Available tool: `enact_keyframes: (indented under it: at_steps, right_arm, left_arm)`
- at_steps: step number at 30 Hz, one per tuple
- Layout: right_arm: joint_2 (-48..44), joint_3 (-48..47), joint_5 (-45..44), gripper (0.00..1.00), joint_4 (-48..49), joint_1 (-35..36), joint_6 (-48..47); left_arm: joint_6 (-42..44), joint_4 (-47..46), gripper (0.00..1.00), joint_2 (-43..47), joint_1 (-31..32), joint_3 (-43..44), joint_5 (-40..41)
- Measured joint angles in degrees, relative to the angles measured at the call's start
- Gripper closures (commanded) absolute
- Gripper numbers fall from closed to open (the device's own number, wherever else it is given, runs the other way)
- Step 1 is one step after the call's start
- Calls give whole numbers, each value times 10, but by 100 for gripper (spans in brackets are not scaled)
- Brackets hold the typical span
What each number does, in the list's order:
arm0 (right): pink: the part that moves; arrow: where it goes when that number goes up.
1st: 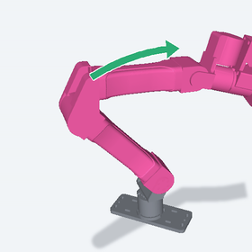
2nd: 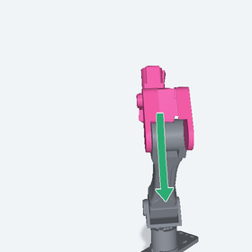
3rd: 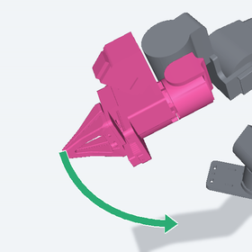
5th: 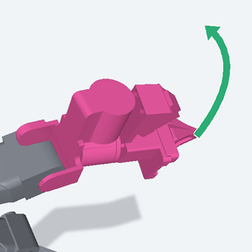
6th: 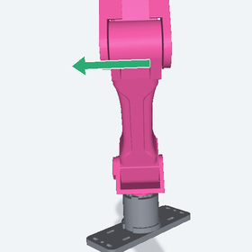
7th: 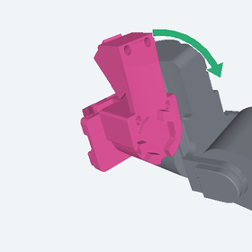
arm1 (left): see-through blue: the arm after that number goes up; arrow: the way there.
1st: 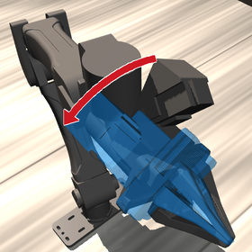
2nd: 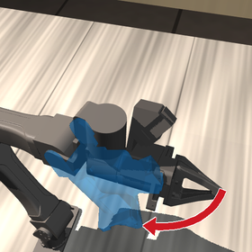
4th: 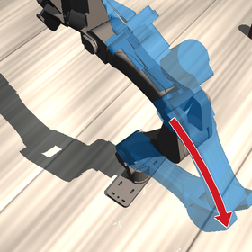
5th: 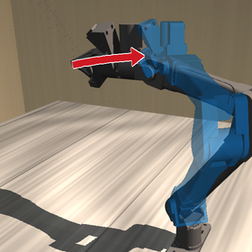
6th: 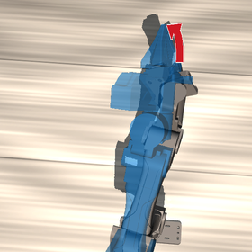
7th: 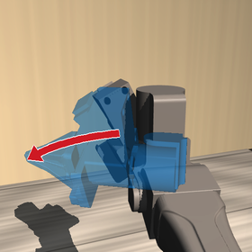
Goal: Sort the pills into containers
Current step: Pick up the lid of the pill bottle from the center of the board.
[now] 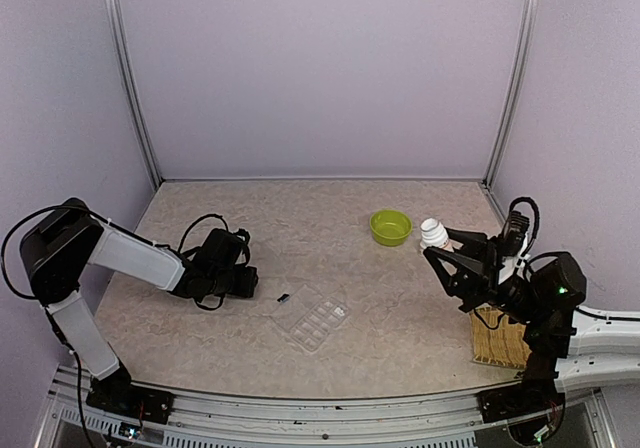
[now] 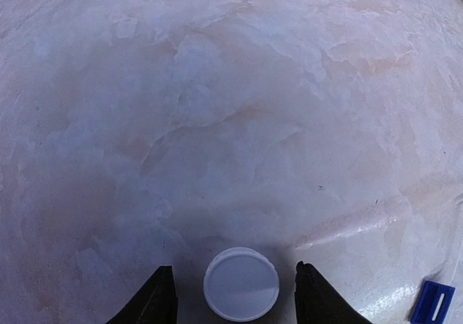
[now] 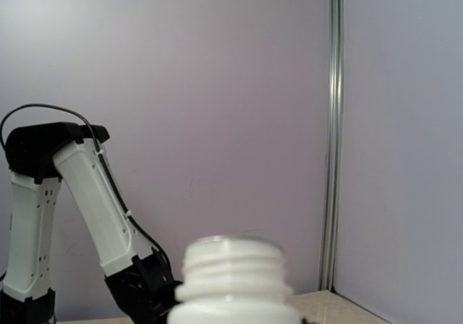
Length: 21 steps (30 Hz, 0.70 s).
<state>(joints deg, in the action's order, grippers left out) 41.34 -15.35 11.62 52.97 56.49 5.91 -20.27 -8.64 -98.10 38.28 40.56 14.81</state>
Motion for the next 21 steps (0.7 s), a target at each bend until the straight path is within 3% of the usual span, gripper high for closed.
enact_keyframes:
  at_steps: [21]
  right_arm:
    - [3,0,-1,100,0,0,4]
  left_arm:
    - [4,-21,62,-8,0,0,-7]
